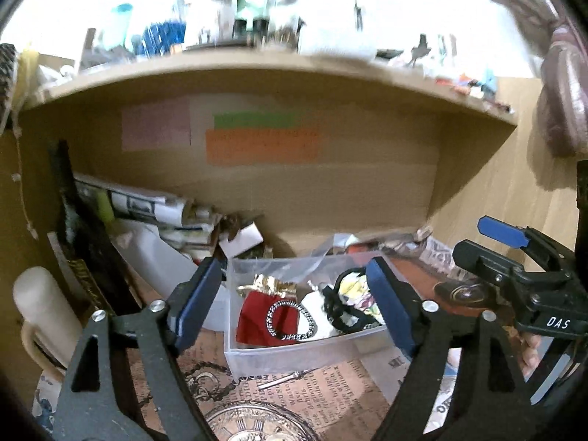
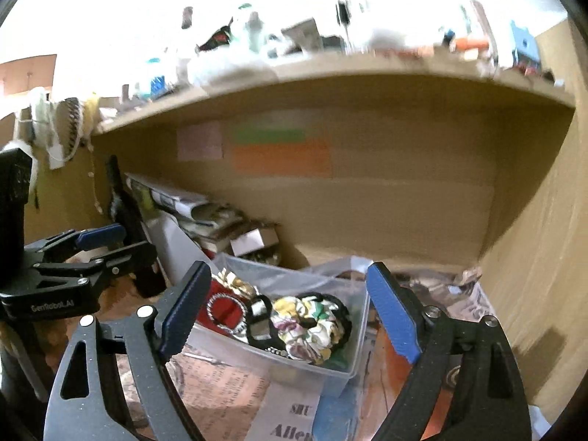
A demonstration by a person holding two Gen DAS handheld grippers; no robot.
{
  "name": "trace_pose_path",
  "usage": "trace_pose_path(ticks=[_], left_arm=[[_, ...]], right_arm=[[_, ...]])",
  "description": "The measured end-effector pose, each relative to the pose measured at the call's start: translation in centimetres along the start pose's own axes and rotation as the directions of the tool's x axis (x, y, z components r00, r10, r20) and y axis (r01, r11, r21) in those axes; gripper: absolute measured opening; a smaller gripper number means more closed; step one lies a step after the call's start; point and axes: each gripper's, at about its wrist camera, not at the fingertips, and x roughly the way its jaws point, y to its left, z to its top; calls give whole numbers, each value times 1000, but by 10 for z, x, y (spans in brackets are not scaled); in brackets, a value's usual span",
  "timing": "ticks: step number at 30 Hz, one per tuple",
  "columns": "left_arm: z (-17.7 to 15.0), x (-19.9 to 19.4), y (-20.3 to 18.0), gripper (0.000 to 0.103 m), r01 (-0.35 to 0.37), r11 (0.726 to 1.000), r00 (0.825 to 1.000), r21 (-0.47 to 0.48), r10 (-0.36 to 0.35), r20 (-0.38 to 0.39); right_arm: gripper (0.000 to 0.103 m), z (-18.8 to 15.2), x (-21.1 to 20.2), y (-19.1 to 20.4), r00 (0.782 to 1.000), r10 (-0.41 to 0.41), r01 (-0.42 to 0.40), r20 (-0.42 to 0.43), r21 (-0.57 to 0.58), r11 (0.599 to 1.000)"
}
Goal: Organize soft objects
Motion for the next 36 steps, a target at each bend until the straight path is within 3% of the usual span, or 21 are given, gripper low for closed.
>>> trace_pose_path(ticks=[6,10,36], left_arm=[[0,-32,-5,98,-16,1000,997,3,16,71],[-3,-41,-7,102,-18,1000,996,0,18,85],[-8,-48,-9,103,-43,999,996,-19,44,84]], right_arm=[[101,5,-24,9,998,3,-2,64,-13,1000],[103,6,-34,14,996,4,-3,88,-15,1000],[103,1,-44,20,996,7,-6,93,-6,1000]])
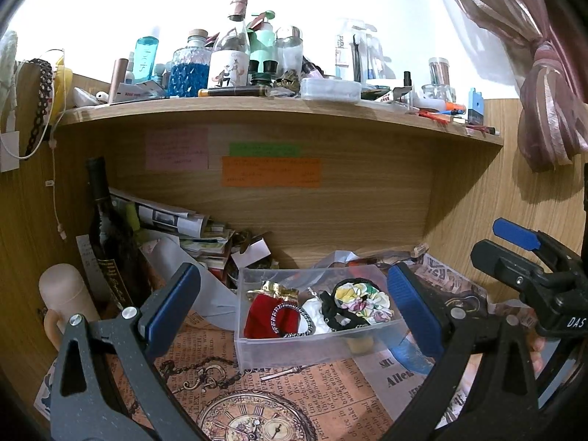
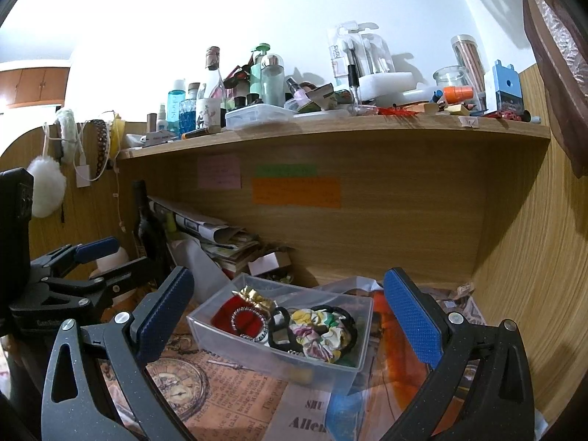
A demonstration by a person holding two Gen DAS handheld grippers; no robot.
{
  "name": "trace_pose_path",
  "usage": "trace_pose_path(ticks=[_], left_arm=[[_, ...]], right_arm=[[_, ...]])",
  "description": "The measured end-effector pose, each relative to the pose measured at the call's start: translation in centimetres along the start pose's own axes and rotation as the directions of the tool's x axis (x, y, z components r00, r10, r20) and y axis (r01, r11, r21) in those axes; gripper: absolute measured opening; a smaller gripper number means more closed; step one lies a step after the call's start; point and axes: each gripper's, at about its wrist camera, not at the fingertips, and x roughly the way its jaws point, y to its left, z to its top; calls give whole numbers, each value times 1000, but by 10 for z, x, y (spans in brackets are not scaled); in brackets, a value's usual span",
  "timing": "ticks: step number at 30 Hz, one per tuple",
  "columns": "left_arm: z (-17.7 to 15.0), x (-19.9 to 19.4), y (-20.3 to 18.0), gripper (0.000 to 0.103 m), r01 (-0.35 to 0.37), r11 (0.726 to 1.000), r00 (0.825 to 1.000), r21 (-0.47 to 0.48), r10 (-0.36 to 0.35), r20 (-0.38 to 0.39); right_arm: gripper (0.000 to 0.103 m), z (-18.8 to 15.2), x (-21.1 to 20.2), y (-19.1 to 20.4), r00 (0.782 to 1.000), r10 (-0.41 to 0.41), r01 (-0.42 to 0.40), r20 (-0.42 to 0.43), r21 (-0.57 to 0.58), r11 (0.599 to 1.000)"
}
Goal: Organize soft objects
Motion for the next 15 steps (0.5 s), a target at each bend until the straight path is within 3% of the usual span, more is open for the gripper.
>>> trace_pose_path(ticks=[15], left_arm=[[-1,2,1,103,-3,1000,1000,-4,3,-1]], right_arm=[[103,0,2,2,1000,4,-4,-3,-3,1000]])
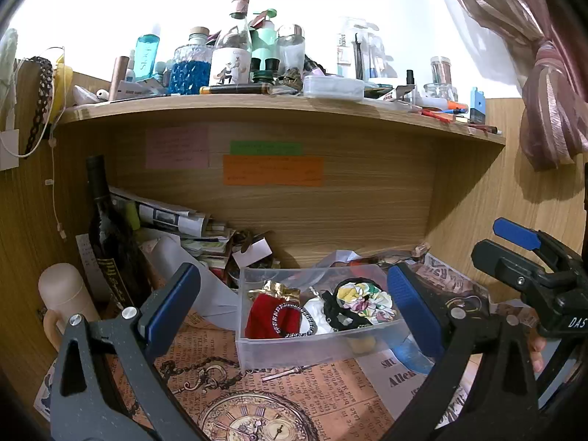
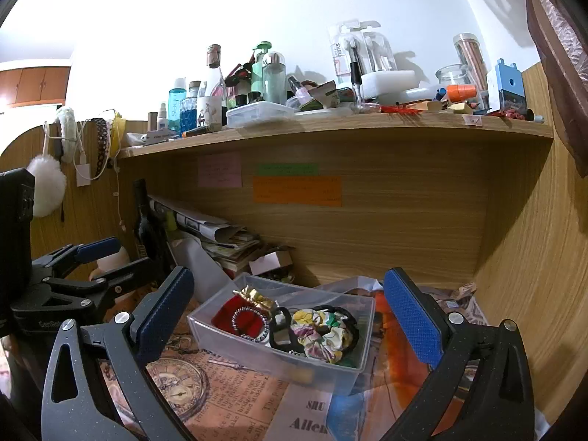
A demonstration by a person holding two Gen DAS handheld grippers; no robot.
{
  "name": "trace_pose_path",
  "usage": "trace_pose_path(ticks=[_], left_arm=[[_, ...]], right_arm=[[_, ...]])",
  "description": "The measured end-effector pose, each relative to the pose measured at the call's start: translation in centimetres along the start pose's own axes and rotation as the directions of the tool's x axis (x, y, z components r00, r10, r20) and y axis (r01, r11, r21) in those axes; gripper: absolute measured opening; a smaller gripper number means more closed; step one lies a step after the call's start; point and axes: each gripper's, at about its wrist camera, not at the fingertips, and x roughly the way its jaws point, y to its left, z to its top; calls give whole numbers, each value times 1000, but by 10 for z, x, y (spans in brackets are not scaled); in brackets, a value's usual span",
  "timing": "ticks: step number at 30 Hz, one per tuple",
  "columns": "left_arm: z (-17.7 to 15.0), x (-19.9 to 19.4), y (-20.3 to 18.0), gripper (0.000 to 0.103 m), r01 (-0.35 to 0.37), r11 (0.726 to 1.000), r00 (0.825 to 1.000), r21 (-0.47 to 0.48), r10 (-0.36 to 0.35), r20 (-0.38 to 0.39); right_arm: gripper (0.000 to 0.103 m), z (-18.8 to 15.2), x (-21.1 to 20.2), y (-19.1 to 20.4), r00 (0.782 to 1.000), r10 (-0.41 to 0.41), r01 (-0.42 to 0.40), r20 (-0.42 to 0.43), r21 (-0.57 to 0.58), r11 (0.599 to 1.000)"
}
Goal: Organize soft objects
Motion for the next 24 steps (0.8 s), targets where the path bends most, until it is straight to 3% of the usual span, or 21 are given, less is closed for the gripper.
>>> trace_pose_path(ticks=[24], left_arm=[[1,-3,1,103,24,1000,999,3,-24,23]], right_arm=[[103,-2,1,1,1000,-1,1,-4,3,1000]])
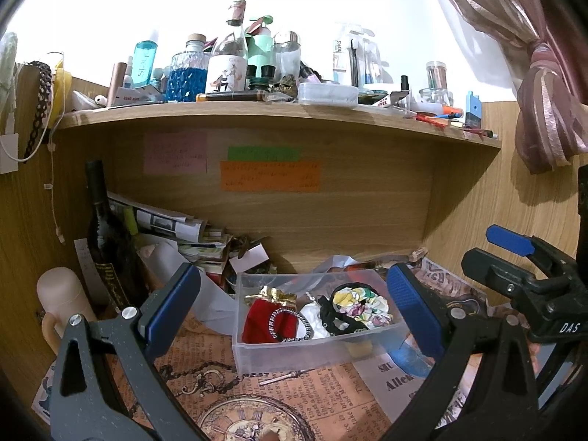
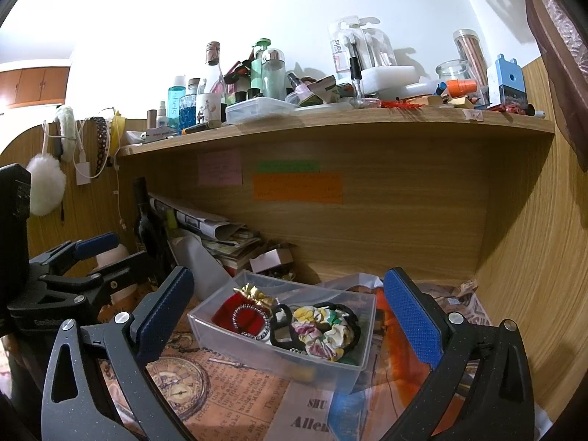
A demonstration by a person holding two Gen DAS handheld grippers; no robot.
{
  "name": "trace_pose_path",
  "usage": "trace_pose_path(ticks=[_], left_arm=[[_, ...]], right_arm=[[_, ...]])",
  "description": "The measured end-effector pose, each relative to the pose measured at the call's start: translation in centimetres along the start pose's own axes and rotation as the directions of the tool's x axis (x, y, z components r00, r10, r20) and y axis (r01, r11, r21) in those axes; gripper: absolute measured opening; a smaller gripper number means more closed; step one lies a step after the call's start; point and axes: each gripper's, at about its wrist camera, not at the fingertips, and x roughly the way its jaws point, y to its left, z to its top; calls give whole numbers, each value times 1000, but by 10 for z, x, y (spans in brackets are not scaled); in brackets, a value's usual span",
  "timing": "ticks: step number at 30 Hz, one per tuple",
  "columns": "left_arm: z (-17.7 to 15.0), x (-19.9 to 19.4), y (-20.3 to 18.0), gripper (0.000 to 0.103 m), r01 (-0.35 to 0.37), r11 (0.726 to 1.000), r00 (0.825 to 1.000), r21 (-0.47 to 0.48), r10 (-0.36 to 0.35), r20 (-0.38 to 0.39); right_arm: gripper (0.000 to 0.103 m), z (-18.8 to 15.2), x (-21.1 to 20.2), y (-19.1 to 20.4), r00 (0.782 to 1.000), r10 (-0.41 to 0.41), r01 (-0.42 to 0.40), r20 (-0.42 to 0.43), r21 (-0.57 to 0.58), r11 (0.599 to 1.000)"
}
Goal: Organize soft objects
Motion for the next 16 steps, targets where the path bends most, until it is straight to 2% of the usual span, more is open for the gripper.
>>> trace_pose_path(ticks=[16], left_arm=[[-2,7,1,103,16,1000,1000,-8,-16,-17]], right_arm=[[103,-5,6,0,1000,-6,6,-22,8,1000]])
